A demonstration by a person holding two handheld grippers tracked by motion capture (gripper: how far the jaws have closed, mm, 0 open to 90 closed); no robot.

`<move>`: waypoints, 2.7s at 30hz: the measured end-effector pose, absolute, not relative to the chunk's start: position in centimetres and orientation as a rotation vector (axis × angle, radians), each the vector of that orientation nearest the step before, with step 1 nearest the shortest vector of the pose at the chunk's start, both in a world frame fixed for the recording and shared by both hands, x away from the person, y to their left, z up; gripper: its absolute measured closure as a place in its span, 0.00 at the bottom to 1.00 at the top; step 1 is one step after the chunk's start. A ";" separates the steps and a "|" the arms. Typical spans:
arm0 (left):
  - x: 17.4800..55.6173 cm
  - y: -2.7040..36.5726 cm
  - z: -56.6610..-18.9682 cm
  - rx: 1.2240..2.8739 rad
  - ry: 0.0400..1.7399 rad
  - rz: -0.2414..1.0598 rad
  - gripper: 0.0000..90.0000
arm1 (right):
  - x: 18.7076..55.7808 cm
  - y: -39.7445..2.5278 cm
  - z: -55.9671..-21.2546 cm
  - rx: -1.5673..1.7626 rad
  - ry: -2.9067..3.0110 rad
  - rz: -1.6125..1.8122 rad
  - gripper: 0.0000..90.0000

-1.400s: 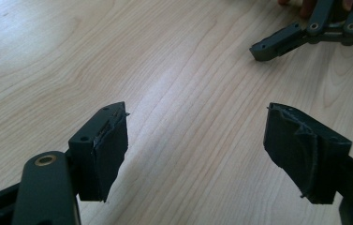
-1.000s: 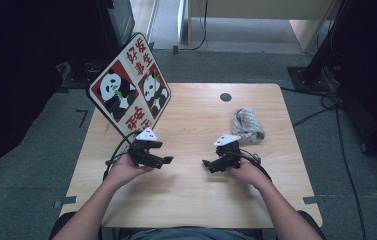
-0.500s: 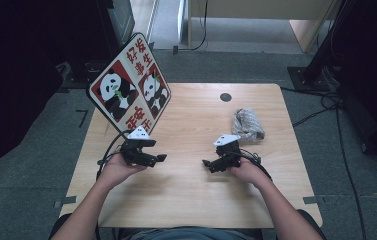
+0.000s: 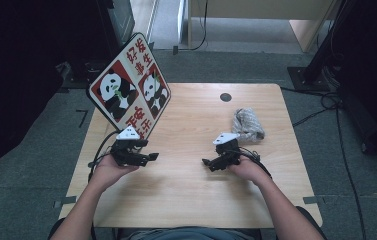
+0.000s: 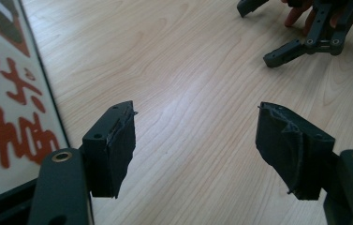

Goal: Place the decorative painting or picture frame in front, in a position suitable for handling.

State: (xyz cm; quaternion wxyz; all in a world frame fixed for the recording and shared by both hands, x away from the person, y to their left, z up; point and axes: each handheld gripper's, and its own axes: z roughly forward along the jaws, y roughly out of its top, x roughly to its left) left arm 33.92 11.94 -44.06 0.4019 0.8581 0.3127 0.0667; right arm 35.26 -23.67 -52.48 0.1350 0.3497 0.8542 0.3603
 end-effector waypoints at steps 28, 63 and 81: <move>33.0 18.4 -42.6 2.063 0.932 0.256 0.40 | 35.6 -23.5 -52.5 1.004 2.484 1.049 0.00; 37.5 21.9 -41.0 1.934 1.033 0.280 0.35 | 35.5 -23.5 -52.5 1.031 2.462 1.044 0.00; 39.4 21.5 -39.7 1.896 1.071 0.344 0.45 | 36.0 -25.5 -50.1 1.052 2.414 1.151 0.17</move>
